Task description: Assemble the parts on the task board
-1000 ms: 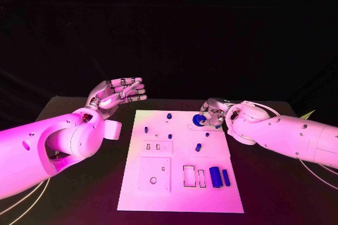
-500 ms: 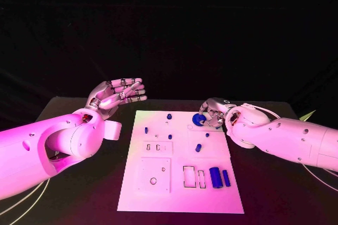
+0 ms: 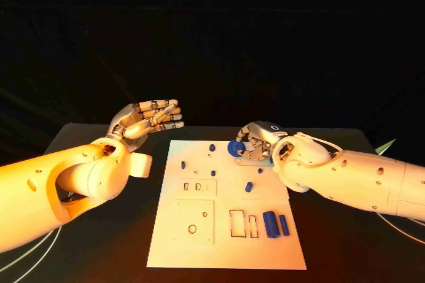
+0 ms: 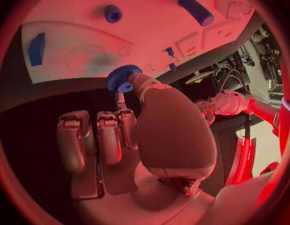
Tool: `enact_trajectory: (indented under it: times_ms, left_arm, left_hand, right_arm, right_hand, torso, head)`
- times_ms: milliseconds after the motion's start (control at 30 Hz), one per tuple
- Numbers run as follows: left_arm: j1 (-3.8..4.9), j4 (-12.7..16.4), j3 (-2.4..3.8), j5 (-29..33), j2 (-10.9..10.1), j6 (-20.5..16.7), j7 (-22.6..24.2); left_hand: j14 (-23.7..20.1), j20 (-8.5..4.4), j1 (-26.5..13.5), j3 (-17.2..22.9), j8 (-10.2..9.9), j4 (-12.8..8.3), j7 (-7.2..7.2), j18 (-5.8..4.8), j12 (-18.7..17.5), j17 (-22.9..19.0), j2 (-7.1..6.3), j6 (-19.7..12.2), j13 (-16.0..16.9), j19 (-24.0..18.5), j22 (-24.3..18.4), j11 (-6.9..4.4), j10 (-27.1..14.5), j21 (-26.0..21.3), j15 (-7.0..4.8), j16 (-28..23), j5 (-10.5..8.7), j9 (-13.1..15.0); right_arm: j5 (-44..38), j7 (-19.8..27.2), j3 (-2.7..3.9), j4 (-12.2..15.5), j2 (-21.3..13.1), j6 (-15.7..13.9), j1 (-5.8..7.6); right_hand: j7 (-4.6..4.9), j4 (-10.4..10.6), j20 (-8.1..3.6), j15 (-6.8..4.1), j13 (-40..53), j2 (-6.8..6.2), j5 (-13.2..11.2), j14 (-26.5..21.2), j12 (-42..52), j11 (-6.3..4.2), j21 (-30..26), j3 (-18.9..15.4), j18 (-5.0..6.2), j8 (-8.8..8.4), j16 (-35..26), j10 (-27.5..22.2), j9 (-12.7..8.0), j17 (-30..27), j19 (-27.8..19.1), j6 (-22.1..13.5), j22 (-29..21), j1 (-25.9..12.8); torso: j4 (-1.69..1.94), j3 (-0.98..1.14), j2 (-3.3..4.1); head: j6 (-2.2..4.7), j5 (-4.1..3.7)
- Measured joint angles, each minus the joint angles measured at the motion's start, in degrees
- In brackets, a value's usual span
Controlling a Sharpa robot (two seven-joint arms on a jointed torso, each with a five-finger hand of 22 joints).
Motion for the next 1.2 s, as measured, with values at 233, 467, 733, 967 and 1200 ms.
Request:
enact_trajectory:
  times_ms: [233,467,733,967,1200]
  left_arm:
    - [0.0,0.03,0.0,0.0,0.04,0.08,-0.1]
    - [0.0,0.03,0.0,0.0,0.06,0.13,-0.21]
    - [0.01,0.05,0.0,0.0,0.2,0.2,-0.3]
    - [0.01,0.03,0.0,0.0,0.25,0.24,-0.36]
    - [0.01,0.03,0.0,0.0,0.25,0.27,-0.4]
  left_hand:
    - [0.0,0.0,0.0,0.0,0.0,0.0,0.0,0.0,0.0,0.04,0.0,0.0,0.0,0.0,0.0,0.0,0.0,0.0,0.0,0.0,0.0,0.0]
    - [0.0,0.0,0.0,0.0,0.0,0.0,0.0,0.0,0.0,0.06,0.0,0.0,0.0,0.0,0.0,0.0,0.0,0.0,0.0,0.0,0.0,0.0]
    - [0.0,0.0,0.21,0.16,0.0,-0.16,0.0,0.0,0.0,0.06,-0.21,0.0,0.0,0.0,0.01,0.0,0.0,0.0,0.0,0.0,0.0,0.0]
    - [0.0,0.0,0.21,0.15,0.0,-0.16,0.0,0.0,0.0,0.05,-0.21,0.0,0.0,0.0,0.01,0.0,0.0,0.0,0.0,0.0,0.0,0.0]
    - [0.0,0.0,0.2,0.15,0.0,-0.15,0.0,0.0,0.0,0.05,-0.21,0.0,0.0,0.0,0.01,0.0,0.0,0.0,0.0,0.0,0.0,0.0]
  right_arm:
    - [-2.72,-1.49,-0.03,0.62,3.76,-1.27,0.02]
    - [-4.6,-2.77,-0.19,-1.16,7.14,-1.84,-0.05]
    - [-5.54,-3.84,-0.39,-4.05,10.22,-2.0,-0.72]
    - [-5.81,-4.43,-0.48,-6.0,11.56,-1.92,-1.3]
    - [-5.85,-4.81,-0.58,-6.98,12.24,-1.59,-1.58]
  right_hand:
    - [-0.01,-0.16,0.0,0.0,0.0,-0.08,-0.35,0.0,0.0,0.0,0.0,0.18,0.0,0.0,0.0,0.0,-0.07,0.0,0.0,0.01,-0.01,-0.5]
    - [-0.01,-0.01,0.0,0.0,0.0,-0.15,-0.39,0.0,0.0,0.0,0.0,0.33,0.01,0.0,0.0,-0.01,-0.27,0.0,0.0,0.02,-0.01,-0.58]
    - [-0.01,-0.18,0.01,0.01,-0.01,-0.38,-0.61,0.0,0.0,0.01,0.0,0.63,0.01,-0.01,0.0,-0.01,-0.27,-0.01,0.0,0.03,-0.02,-0.8]
    - [0.04,-0.18,0.01,0.01,-0.01,-0.53,-0.61,0.0,0.0,0.01,0.0,0.63,0.01,-0.05,0.0,-0.01,-0.27,-0.01,0.0,0.08,-0.02,-0.95]
    - [0.15,-0.33,0.01,0.01,0.01,-0.71,-0.73,0.0,0.0,0.01,0.0,0.78,0.01,-0.11,0.0,-0.01,-0.26,-0.01,0.0,0.22,-0.03,-1.13]
  torso:
    - [0.08,0.0,0.04]
    - [0.2,-0.04,0.09]
    - [0.23,-0.03,0.14]
    - [0.27,-0.01,0.13]
    - [0.13,0.0,0.1]
  head:
    - [0.04,-0.13]
    - [-0.05,-0.13]
    - [-0.25,0.02]
    - [-0.47,0.19]
    - [-0.64,0.4]
